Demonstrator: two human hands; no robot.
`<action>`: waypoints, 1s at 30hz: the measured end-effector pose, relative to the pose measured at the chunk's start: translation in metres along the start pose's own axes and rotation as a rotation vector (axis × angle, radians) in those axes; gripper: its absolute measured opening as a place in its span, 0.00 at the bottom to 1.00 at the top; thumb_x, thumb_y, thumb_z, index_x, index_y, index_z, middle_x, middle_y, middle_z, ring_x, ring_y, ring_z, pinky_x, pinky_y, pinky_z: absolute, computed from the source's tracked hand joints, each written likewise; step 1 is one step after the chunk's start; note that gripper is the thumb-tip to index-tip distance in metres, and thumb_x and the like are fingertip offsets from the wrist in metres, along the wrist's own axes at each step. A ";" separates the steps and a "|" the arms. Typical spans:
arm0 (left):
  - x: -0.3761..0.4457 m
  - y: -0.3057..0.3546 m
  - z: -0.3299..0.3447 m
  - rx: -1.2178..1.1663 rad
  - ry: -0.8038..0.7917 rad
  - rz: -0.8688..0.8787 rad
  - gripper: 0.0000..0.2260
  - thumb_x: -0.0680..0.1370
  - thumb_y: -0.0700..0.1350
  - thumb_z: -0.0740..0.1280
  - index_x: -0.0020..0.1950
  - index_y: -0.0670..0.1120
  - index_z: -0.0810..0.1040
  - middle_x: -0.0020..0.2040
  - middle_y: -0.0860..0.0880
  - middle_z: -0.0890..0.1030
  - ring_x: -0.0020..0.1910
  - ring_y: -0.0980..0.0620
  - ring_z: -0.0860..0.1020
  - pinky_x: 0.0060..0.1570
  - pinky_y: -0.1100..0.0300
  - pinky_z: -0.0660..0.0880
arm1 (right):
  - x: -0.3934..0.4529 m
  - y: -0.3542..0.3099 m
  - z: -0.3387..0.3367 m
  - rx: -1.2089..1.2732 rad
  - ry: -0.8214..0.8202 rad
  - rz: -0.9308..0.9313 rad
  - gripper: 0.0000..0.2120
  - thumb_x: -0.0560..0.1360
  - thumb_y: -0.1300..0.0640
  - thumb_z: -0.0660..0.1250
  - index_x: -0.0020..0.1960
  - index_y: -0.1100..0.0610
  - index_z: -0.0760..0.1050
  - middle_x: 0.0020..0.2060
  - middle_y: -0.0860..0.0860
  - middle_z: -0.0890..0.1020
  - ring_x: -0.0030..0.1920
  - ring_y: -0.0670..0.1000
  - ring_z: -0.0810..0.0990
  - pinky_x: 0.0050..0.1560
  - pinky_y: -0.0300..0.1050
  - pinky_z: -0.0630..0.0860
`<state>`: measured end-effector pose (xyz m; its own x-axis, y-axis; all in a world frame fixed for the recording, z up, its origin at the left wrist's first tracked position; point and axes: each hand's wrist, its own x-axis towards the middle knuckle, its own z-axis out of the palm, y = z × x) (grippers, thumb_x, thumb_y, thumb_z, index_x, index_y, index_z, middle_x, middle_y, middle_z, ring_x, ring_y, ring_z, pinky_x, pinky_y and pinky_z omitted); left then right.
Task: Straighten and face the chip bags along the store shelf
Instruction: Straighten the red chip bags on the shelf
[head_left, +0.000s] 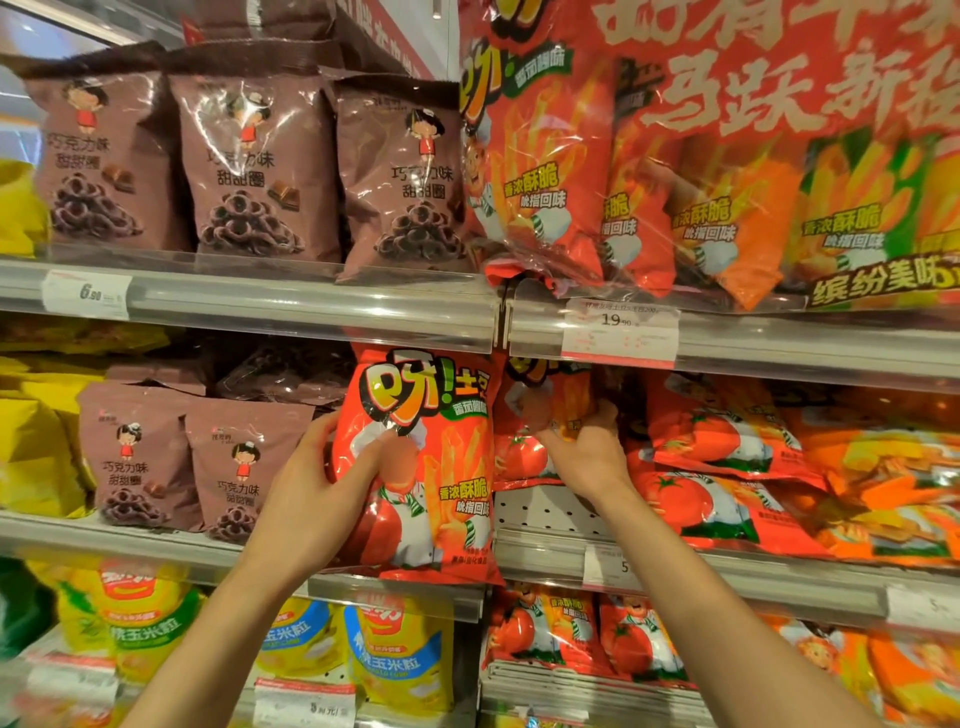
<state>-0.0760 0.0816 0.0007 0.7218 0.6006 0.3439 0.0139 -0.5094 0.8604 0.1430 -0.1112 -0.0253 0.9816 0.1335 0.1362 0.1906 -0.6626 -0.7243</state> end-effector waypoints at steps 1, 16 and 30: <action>0.000 0.000 0.001 -0.003 -0.001 0.002 0.24 0.76 0.61 0.67 0.69 0.55 0.72 0.54 0.59 0.81 0.52 0.59 0.80 0.52 0.56 0.76 | 0.002 -0.001 0.000 0.024 0.032 -0.006 0.44 0.71 0.31 0.66 0.70 0.65 0.67 0.63 0.64 0.76 0.61 0.65 0.76 0.62 0.55 0.75; -0.001 -0.007 0.009 -0.032 0.009 0.031 0.17 0.77 0.59 0.68 0.64 0.61 0.72 0.51 0.64 0.80 0.51 0.64 0.79 0.46 0.63 0.73 | -0.014 -0.001 -0.025 0.325 -0.038 0.002 0.30 0.80 0.49 0.64 0.75 0.64 0.60 0.55 0.58 0.79 0.55 0.57 0.77 0.58 0.47 0.72; 0.006 0.026 0.105 -0.024 -0.087 0.093 0.25 0.80 0.60 0.63 0.75 0.55 0.62 0.58 0.54 0.80 0.59 0.49 0.80 0.57 0.53 0.74 | -0.051 0.004 -0.038 0.503 -0.104 -0.139 0.14 0.81 0.44 0.63 0.61 0.52 0.70 0.47 0.47 0.79 0.42 0.44 0.77 0.41 0.29 0.72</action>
<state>0.0019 0.0072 -0.0147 0.7767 0.4952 0.3893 -0.0712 -0.5450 0.8354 0.0940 -0.1485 -0.0099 0.9367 0.2842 0.2046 0.2671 -0.2020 -0.9423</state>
